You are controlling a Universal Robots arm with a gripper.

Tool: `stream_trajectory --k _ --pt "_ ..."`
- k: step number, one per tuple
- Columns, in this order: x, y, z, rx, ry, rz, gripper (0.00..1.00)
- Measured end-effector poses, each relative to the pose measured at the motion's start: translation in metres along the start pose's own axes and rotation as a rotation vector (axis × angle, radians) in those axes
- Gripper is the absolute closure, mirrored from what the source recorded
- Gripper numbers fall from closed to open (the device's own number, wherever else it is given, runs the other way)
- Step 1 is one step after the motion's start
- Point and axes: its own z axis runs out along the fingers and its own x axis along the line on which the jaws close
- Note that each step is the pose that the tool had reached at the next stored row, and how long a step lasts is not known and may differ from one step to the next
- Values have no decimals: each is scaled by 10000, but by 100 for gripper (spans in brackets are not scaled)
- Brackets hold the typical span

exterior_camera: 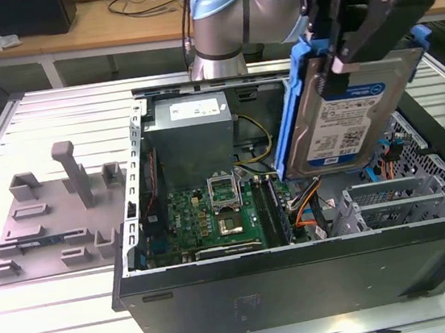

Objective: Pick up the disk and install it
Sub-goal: 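Insert the disk into the insertion slot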

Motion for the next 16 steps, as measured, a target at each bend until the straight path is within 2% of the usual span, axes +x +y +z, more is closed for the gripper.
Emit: stream_trajectory --k 7,16 --pt "71 -220 -13 0 2 1 63" --pt "140 -434 -25 0 7 0 63"
